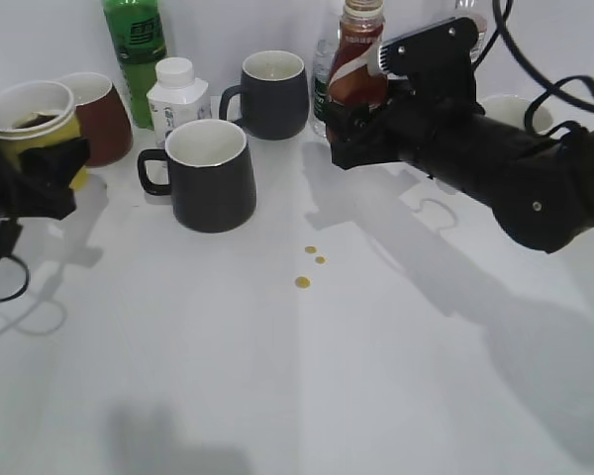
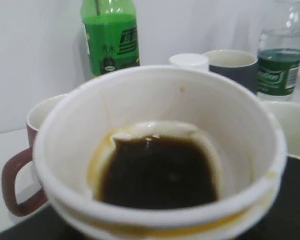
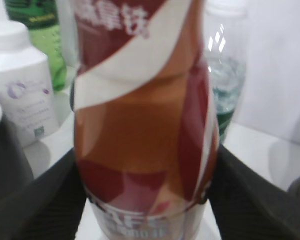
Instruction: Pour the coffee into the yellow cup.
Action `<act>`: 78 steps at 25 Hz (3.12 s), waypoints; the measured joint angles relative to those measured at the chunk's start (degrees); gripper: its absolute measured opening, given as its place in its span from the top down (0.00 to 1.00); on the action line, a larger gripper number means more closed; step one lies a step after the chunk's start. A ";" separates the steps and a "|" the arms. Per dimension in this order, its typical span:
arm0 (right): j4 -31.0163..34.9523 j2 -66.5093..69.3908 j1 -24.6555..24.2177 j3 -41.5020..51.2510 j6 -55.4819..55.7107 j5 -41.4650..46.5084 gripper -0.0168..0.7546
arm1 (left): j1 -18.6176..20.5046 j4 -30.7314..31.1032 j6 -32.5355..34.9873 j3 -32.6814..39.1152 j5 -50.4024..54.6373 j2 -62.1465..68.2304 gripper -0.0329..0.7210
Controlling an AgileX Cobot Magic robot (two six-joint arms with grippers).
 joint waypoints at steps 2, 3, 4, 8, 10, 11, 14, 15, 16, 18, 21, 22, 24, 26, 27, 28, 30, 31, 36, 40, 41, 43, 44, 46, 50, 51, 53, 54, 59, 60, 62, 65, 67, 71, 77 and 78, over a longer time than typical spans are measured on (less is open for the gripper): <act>0.94 0.80 0.00 0.00 0.05 -1.29 0.32 | 0.04 -0.11 0.11 -2.24 0.00 2.88 0.40; 2.00 1.21 0.00 0.00 0.05 -1.53 0.32 | 0.04 -0.17 0.17 -3.15 0.00 4.13 0.40; 2.39 1.58 0.00 0.00 0.05 -1.75 0.32 | 0.04 -0.23 0.23 -4.17 0.00 5.82 0.40; 3.22 2.05 0.00 0.00 -0.07 -1.88 0.32 | 0.04 -0.34 0.44 -7.61 0.00 11.26 0.40; 3.75 2.05 0.00 0.00 -0.26 -2.19 0.32 | 0.04 -0.54 0.44 -8.95 0.00 14.15 0.40; 4.06 2.05 0.00 0.00 -0.38 -2.24 0.32 | 0.04 -0.53 0.44 -9.54 -0.04 15.25 0.40; 4.76 2.05 -0.05 0.00 -0.57 -2.31 0.32 | 0.04 -0.53 0.50 -10.59 -0.45 18.23 0.40; 4.94 2.05 -0.09 0.00 -0.67 -2.38 0.32 | 0.04 -0.58 0.50 -10.70 -1.20 19.09 0.40; 4.99 2.05 -0.09 0.00 -0.73 -2.46 0.32 | 0.04 -0.59 0.55 -10.88 -1.92 19.63 0.40; 4.99 2.05 -0.09 0.00 -0.73 -2.50 0.32 | 0.04 -0.66 0.61 -10.88 -2.84 20.10 0.40; 5.04 2.05 -0.09 0.00 -0.73 -2.50 0.32 | 0.04 -0.66 0.66 -10.88 -3.11 20.36 0.34; 5.04 2.05 -0.09 0.00 -0.73 -2.50 0.32 | 0.04 -0.66 0.66 -10.88 -3.01 20.36 0.30; 5.04 2.05 -0.09 0.00 -0.79 -2.50 0.32 | 0.04 -0.72 0.66 -10.88 -2.77 20.36 0.22; 5.05 2.09 -0.09 0.00 -0.79 -2.50 0.32 | 0.04 -0.72 0.66 -10.69 -2.36 20.36 0.17; 5.05 2.23 -0.09 -0.05 -0.79 -2.50 0.32 | 0.04 -0.72 0.66 -10.30 -2.36 20.29 0.16; 5.10 2.57 -0.09 -0.05 -0.79 -2.57 0.32 | 0.04 -0.76 0.66 -9.89 -2.36 20.15 0.16; 4.99 3.54 -0.09 -0.10 -0.86 -2.84 0.32 | 0.04 -0.76 0.66 -8.68 -2.15 19.14 0.15; 4.79 4.23 -0.09 -0.10 -0.81 -3.14 0.32 | 0.04 -0.76 0.66 -8.05 -2.10 18.34 0.15; 1.66 8.50 -0.09 -0.95 0.14 -5.42 0.32 | 0.04 -2.38 0.66 -5.36 -0.76 15.00 0.15; 0.45 11.35 -0.09 -1.55 1.96 -8.46 0.32 | 0.04 -3.27 0.66 -3.22 1.64 13.03 0.15; 0.44 12.12 -0.09 -1.66 2.74 -8.94 0.32 | 0.04 -3.26 0.66 -2.56 1.80 12.46 0.15; 0.28 13.17 -0.09 -1.72 4.78 -9.00 0.32 | 0.04 -3.26 0.66 -1.26 1.85 11.34 0.15; 0.04 13.44 -0.09 -1.72 5.24 -9.00 0.32 | 0.04 -3.26 0.66 -0.53 1.91 10.54 0.15; -0.78 13.60 -0.09 -1.72 6.60 -9.42 0.32 | 0.04 -3.26 0.66 0.88 2.02 9.13 0.15; -3.15 13.69 -0.09 -1.77 7.49 -9.44 0.32 | 0.04 -3.26 0.66 3.77 3.68 5.56 0.16; -3.44 13.69 -0.09 -1.77 7.49 -9.38 0.32 | 0.04 -3.26 0.48 4.24 5.37 4.42 0.16; -3.58 13.69 -0.09 -1.84 7.54 -8.73 0.27 | 0.04 -3.26 -0.49 4.66 10.00 1.90 0.16; -3.57 13.69 -0.09 -1.84 7.58 -8.29 0.24 | 0.04 -3.26 -1.33 4.66 12.73 0.81 0.17; -3.57 13.20 -0.09 -1.27 7.58 -6.29 0.18 | 0.04 -3.32 -8.15 4.66 23.43 -6.63 0.18; -3.57 12.60 -0.09 -0.78 7.58 -6.13 0.18 | 0.04 -3.32 -9.92 4.66 25.85 -8.37 0.18; -3.37 10.98 -0.03 0.91 7.58 -5.78 0.18 | 0.04 -3.32 -12.31 4.66 30.81 -11.43 0.18; -3.18 7.64 0.01 3.80 7.58 -3.51 0.18 | -0.25 -3.53 -13.79 4.66 37.99 -16.46 0.18; -3.18 4.82 0.01 5.46 7.58 0.09 0.18 | -1.17 -4.56 -14.32 4.54 43.52 -19.64 0.18; -3.86 -0.67 0.01 6.93 8.60 11.06 0.19 | -4.04 -6.70 -14.58 2.29 57.94 -26.30 0.18; -5.25 -11.23 0.01 6.93 13.31 34.92 0.22 | -8.09 -10.56 -14.62 -6.33 86.72 -34.88 0.18; -5.25 -12.96 0.01 6.93 13.57 38.98 0.22 | -8.50 -10.72 -14.62 -7.80 92.15 -36.34 0.18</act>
